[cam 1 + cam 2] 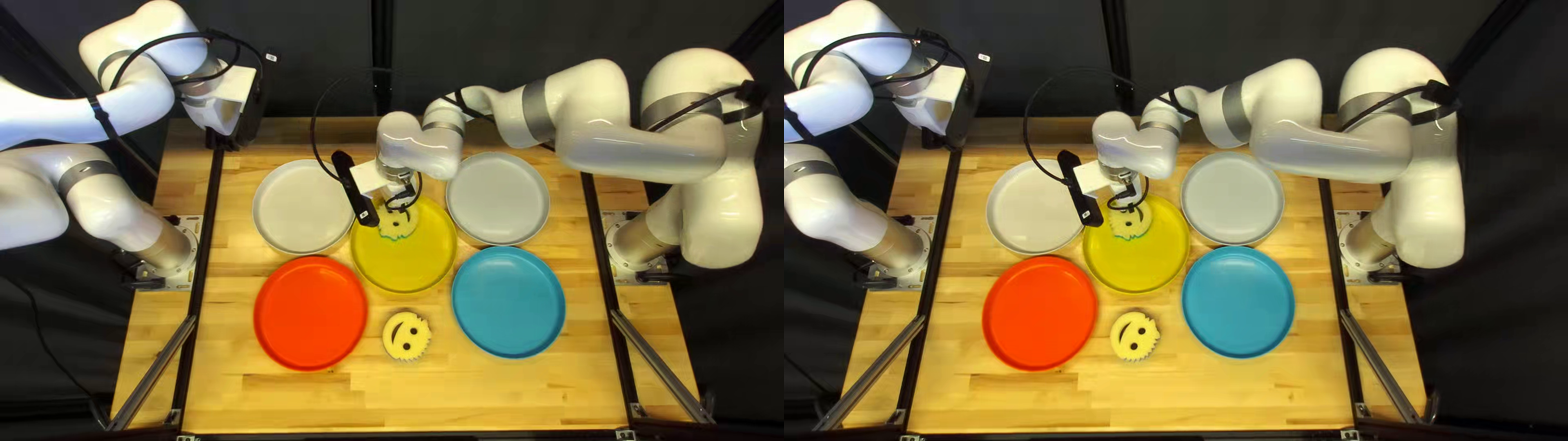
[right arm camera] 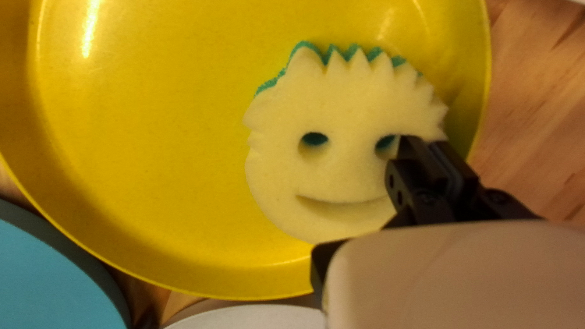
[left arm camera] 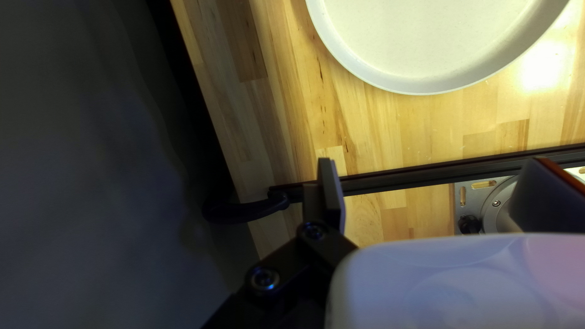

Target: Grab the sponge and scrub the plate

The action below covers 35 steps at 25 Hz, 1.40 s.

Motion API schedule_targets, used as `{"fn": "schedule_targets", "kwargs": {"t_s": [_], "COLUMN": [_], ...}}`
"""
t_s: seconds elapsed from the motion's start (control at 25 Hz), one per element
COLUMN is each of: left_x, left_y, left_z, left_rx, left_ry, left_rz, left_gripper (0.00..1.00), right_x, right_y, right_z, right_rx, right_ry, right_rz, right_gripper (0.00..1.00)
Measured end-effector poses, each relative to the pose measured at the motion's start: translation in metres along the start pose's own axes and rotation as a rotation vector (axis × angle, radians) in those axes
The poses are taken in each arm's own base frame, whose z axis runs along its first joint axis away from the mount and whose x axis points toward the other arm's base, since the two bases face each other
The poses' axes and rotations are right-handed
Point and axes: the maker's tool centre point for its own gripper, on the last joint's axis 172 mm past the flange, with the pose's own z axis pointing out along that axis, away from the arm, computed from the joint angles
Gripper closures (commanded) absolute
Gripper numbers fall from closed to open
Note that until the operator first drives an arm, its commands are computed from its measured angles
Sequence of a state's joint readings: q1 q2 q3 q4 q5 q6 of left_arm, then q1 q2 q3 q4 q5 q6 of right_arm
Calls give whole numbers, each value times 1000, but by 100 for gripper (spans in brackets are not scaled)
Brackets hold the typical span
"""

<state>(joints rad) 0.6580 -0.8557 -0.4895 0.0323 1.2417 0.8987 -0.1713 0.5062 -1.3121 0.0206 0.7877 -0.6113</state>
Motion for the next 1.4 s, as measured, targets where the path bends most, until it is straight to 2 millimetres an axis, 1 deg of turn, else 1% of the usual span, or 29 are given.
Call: {"fn": "schedule_targets", "kwargs": {"t_s": [0.08, 0.24, 0.48, 0.6, 0.68, 0.76, 0.84, 0.96, 1.16, 1.32, 1.4], "left_x": [0, 0, 0, 0, 0, 0, 0, 0, 0, 0, 0], "left_y": [0, 0, 0, 0, 0, 0, 0, 0, 0, 0, 0], "left_z": [0, 0, 0, 0, 0, 0, 0, 0, 0, 0, 0], "left_rx": [0, 0, 0, 0, 0, 0, 0, 0, 0, 0, 0], "left_ry": [0, 0, 0, 0, 0, 0, 0, 0, 0, 0, 0], "left_rz": [0, 0, 0, 0, 0, 0, 0, 0, 0, 0, 0], "left_gripper": [0, 0, 0, 0, 0, 0, 0, 0, 0, 0, 0], "right_x": [-2, 3, 23, 32, 37, 42, 47, 47, 40, 32, 29], "right_y": [-4, -25, -66, -77, -79, -78, -73, -57, -29, -15, -12], "right_z": [0, -1, -10, -14, -15, -15, -13, -9, -3, -1, 0], "right_rx": [2, -3, -31, -48, -56, -61, -63, -55, -25, -3, 6], "right_ry": [-2, -8, -25, -32, -34, -35, -35, -34, -27, -24, -24], "right_rz": [0, -9, -36, -48, -53, -55, -53, -40, 1, 29, 38], "right_gripper": [100, 100, 100, 100, 100, 100, 100, 100, 100, 100, 100]}}
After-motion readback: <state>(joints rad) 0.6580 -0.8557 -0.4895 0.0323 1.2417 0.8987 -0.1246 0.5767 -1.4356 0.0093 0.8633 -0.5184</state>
